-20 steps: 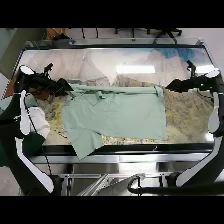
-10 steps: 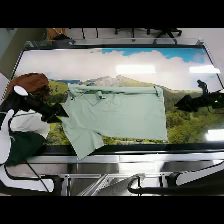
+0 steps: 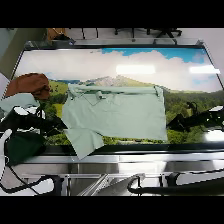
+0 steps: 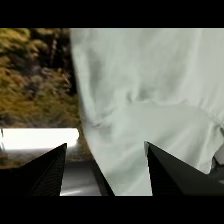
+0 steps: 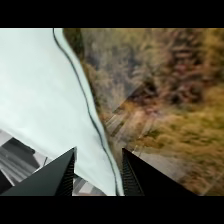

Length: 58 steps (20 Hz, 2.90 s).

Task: Fold the shirts.

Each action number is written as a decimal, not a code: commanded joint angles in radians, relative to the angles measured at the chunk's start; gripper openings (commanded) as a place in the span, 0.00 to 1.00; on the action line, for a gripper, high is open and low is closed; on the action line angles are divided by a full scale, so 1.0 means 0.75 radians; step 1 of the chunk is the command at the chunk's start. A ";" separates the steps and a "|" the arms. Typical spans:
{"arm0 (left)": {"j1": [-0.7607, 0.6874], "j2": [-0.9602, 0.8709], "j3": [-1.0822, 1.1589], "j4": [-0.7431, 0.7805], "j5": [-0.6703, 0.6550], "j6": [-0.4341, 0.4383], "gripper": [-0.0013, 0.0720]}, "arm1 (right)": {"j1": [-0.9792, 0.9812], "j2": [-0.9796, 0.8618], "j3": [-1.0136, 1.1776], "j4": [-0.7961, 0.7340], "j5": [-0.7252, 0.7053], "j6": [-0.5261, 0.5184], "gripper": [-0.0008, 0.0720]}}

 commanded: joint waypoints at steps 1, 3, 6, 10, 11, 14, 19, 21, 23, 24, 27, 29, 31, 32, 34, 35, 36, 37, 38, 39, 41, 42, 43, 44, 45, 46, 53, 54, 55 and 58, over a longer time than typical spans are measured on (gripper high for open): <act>0.075 -0.030 0.066 0.007 0.084 0.061 0.75 | 0.020 0.002 -0.126 -0.040 -0.056 -0.001 0.51; 0.064 -0.109 0.120 -0.020 0.085 0.071 0.75 | 0.051 0.002 -0.158 -0.014 -0.058 0.001 0.51; -0.028 -0.273 0.206 -0.158 0.086 0.176 0.75 | 0.094 0.003 -0.167 0.054 -0.053 -0.001 0.51; -0.148 -0.430 0.283 -0.164 0.063 0.189 0.38 | 0.167 0.004 -0.167 0.078 -0.040 -0.001 0.51; -0.157 -0.450 0.296 -0.166 0.034 0.203 0.13 | 0.182 0.004 -0.167 0.080 -0.023 -0.002 0.50; -0.161 -0.403 0.347 -0.171 -0.072 0.211 0.04 | 0.191 0.069 -0.149 0.192 0.018 -0.067 0.03; -0.124 -0.020 0.740 -0.497 -0.270 0.213 0.04 | 0.137 0.313 0.331 0.623 0.120 -0.129 0.03; -0.087 0.139 1.049 -0.803 -0.316 0.211 0.04 | 0.107 0.414 0.655 0.914 0.118 -0.190 0.03; -0.050 0.249 1.388 -0.936 -0.302 0.202 0.04 | 0.077 0.484 0.990 1.077 0.081 -0.191 0.03; -0.032 0.299 1.540 -0.924 -0.270 0.195 0.04 | 0.066 0.514 1.153 1.085 0.033 -0.191 0.03; 0.105 0.474 1.768 -0.923 -0.109 0.196 0.04 | 0.006 0.588 1.495 0.973 -0.169 -0.190 0.03; 0.269 0.615 1.681 -0.923 -0.062 0.198 0.04 | -0.016 0.656 1.539 0.840 -0.306 -0.190 0.03; 0.459 0.732 1.504 -0.923 -0.066 0.206 0.04 | -0.016 0.695 1.539 0.697 -0.348 -0.169 0.03; 0.548 0.769 1.417 -0.927 -0.081 0.224 0.04 | -0.016 0.696 1.538 0.652 -0.341 -0.158 0.03; 0.614 0.779 1.281 -0.937 -0.096 0.262 0.04 | -0.016 0.675 1.491 0.601 -0.311 -0.125 0.03; 0.590 0.753 1.231 -0.973 -0.119 0.304 0.04 | -0.015 0.656 1.436 0.609 -0.280 -0.125 0.03; 0.527 0.711 1.183 -1.009 -0.143 0.333 0.04 | -0.015 0.631 1.374 0.629 -0.237 -0.126 0.03; 0.410 0.651 1.139 -0.990 -0.160 0.341 0.04 | -0.013 0.590 1.300 0.679 -0.184 -0.139 0.03; 0.274 0.579 1.091 -0.942 -0.145 0.341 0.04 | -0.011 0.540 1.230 0.748 -0.135 -0.179 0.03; 0.152 0.503 1.047 -0.871 -0.111 0.341 0.04 | 0.006 0.481 1.150 0.799 -0.103 -0.214 0.03; -0.050 0.321 0.970 -0.692 -0.043 0.319 0.04 | 0.082 0.360 1.009 0.756 -0.102 -0.254 0.03; -0.128 0.215 0.930 -0.638 -0.012 0.310 0.04 | 0.121 0.286 0.951 0.729 -0.103 -0.277 0.03; -0.180 0.108 0.900 -0.599 0.016 0.310 0.04 | 0.163 0.192 0.904 0.691 -0.103 -0.295 0.03; -0.223 -0.017 0.885 -0.564 0.038 0.305 0.04 | 0.198 0.096 0.873 0.664 -0.105 -0.310 0.03; -0.250 -0.137 0.885 -0.538 0.060 0.305 0.04 | 0.225 -0.017 0.859 0.637 -0.116 -0.312 0.03; -0.262 -0.264 0.897 -0.536 0.084 0.305 0.04 | 0.246 -0.125 0.860 0.624 -0.135 -0.313 0.03; -0.226 -0.905 1.421 -0.547 0.106 0.122 0.04 | 0.264 -0.685 1.056 0.692 -0.268 -0.311 0.03; -0.218 -0.935 1.484 -0.549 0.105 0.097 0.04 | 0.264 -0.723 1.111 0.692 -0.264 -0.294 0.03; -0.218 -0.954 1.540 -0.545 0.082 0.080 0.04 | 0.264 -0.740 1.153 0.691 -0.251 -0.284 0.03; -0.209 -0.953 1.608 -0.524 -0.038 0.063 0.04 | 0.247 -0.730 1.221 0.586 -0.151 -0.257 0.03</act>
